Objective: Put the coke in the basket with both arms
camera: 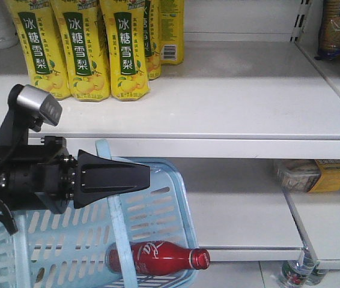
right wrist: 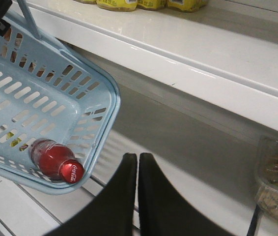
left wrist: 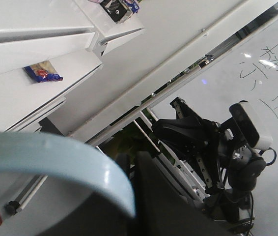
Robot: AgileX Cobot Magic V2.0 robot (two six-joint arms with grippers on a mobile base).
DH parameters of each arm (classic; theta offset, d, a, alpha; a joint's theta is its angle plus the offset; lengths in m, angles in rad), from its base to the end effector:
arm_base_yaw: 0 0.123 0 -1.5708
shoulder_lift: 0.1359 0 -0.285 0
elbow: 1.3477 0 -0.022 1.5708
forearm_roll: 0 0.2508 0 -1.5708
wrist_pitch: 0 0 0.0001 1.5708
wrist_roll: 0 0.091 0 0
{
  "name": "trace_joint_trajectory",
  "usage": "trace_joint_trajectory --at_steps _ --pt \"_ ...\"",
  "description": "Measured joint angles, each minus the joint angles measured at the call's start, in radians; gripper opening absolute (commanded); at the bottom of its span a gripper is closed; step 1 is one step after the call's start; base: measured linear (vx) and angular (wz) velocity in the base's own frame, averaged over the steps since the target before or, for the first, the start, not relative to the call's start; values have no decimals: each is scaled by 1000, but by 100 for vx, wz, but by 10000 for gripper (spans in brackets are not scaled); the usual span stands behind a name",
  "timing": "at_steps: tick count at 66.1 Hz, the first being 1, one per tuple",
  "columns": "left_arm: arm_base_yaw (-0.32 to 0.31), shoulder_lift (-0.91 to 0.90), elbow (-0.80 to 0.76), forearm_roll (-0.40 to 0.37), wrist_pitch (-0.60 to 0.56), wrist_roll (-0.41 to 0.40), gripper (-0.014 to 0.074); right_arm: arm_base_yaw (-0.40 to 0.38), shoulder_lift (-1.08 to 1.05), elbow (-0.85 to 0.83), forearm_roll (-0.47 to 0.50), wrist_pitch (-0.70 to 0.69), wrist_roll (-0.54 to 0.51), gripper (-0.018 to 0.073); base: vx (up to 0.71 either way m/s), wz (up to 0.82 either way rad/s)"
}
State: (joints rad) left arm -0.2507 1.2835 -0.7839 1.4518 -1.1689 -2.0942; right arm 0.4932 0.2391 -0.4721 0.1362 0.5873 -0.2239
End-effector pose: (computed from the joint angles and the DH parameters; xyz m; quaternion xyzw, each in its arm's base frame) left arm 0.2044 -0.1381 0.3192 0.1653 0.7078 -0.6343 0.2632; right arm 0.0439 0.0314 0.3035 -0.2576 0.7505 0.1450 0.5911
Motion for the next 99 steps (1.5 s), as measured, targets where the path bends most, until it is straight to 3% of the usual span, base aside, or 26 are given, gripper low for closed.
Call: trace_joint_trajectory --at_steps 75,99 --pt "-2 -3 0 -6 0 0 -6 0 0 0 -1 -1 0 -5 0 0" --pt "-16 -195 158 -48 9 19 -6 0 0 1 -1 -1 1 -5 0 0"
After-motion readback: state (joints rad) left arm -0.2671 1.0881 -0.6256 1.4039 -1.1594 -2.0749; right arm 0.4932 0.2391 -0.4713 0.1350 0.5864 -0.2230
